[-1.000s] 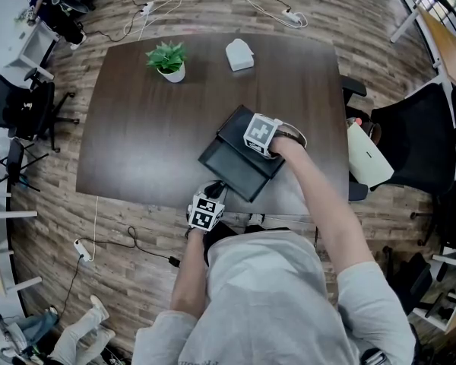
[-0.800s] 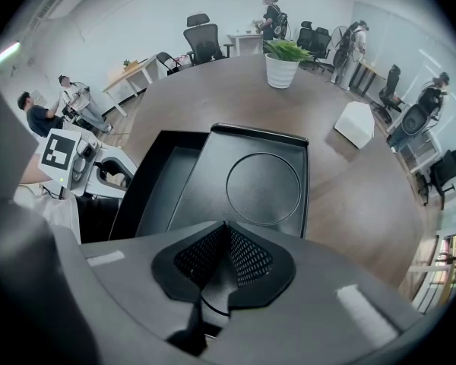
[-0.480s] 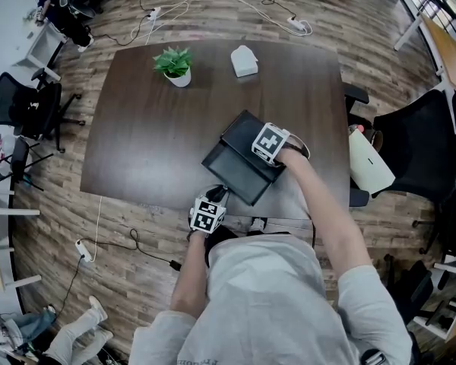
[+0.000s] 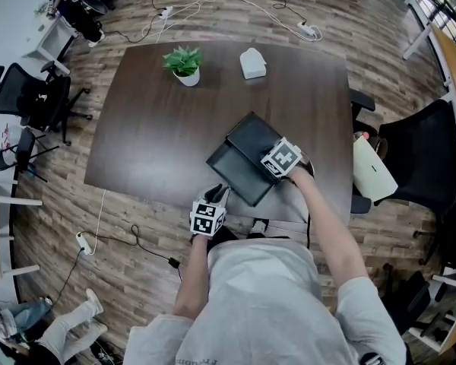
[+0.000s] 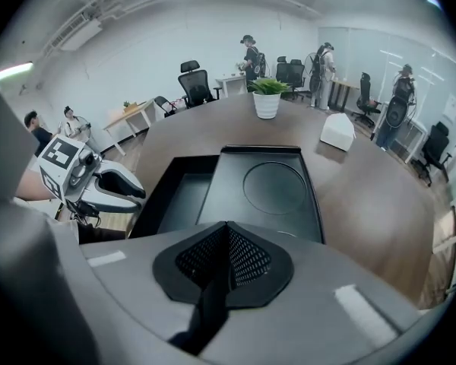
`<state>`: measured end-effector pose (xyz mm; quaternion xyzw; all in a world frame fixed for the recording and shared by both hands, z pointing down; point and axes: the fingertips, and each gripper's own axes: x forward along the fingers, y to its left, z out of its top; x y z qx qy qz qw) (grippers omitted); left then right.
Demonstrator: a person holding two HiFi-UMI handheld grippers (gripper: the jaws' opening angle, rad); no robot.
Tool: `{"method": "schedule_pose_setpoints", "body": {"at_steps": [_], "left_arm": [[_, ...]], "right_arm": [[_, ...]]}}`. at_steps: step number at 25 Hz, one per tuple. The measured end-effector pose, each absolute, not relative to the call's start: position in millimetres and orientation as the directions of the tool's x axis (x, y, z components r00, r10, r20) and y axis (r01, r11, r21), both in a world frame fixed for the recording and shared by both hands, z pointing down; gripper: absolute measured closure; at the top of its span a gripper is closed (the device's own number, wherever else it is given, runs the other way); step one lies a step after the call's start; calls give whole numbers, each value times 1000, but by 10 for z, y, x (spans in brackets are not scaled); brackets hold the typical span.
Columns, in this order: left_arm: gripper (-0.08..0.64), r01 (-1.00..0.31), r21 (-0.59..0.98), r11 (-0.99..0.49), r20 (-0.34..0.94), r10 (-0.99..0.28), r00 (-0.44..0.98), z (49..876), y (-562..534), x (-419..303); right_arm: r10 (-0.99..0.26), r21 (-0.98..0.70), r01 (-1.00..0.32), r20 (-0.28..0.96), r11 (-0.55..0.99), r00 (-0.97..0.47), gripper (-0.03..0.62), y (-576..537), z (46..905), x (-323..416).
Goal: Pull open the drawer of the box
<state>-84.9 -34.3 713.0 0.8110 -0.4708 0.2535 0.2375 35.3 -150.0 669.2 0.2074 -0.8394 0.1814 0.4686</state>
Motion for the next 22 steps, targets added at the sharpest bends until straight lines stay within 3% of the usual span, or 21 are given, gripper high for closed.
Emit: {"method": "schedule_pose_setpoints", "body": {"at_steps": [15,22], "left_arm": [[417,-878,138,-458,572,-687,448,6748,-383,-568],[417,-884,138,-446,566,-697,440,6718,-438,-586]], "right_arm": [[-427,-92,-609,631,788,-647,589,-951,6181,185],[-464,-112,-624,571,773,-678,591,-746,6171,165]]}}
